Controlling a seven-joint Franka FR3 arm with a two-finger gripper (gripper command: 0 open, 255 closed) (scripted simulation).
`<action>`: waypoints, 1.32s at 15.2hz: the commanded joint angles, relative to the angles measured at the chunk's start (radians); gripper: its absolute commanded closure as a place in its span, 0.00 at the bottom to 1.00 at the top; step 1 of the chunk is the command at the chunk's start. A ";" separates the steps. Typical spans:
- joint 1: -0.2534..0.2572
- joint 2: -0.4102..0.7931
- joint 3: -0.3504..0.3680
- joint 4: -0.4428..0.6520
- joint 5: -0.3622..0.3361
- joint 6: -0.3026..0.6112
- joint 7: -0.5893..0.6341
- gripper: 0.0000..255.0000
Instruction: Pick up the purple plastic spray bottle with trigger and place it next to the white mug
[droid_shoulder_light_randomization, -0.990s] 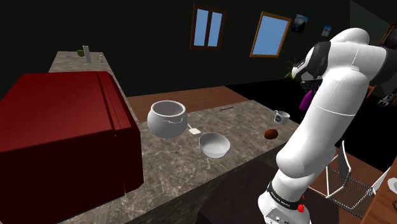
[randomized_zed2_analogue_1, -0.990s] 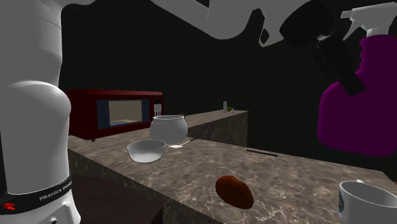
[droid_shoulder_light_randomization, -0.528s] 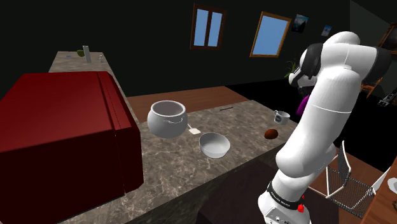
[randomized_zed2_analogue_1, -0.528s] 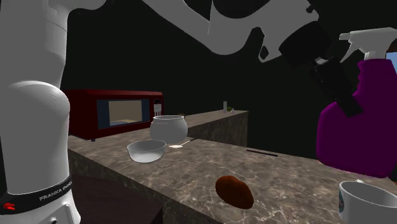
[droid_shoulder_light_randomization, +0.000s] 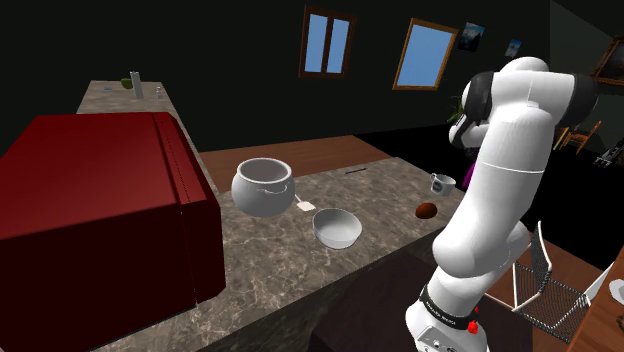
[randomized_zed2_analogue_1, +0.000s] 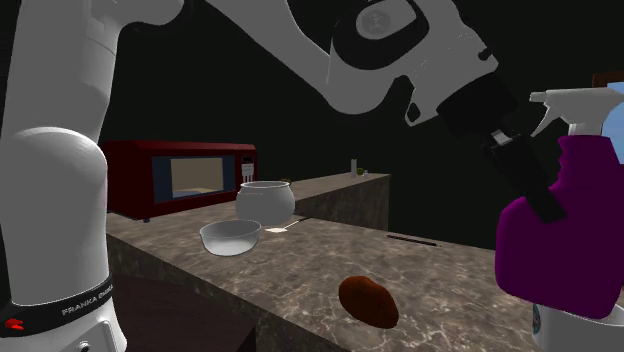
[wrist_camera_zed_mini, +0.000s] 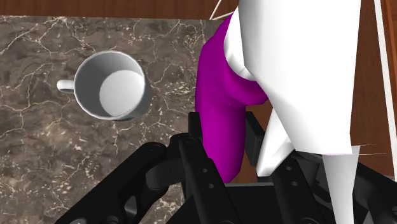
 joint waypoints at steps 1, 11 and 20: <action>-0.013 0.021 0.012 -0.011 0.022 0.027 -0.009 1.00; -0.095 0.122 0.094 -0.059 0.122 0.154 -0.050 1.00; -0.184 0.212 0.192 -0.082 0.199 0.259 -0.081 1.00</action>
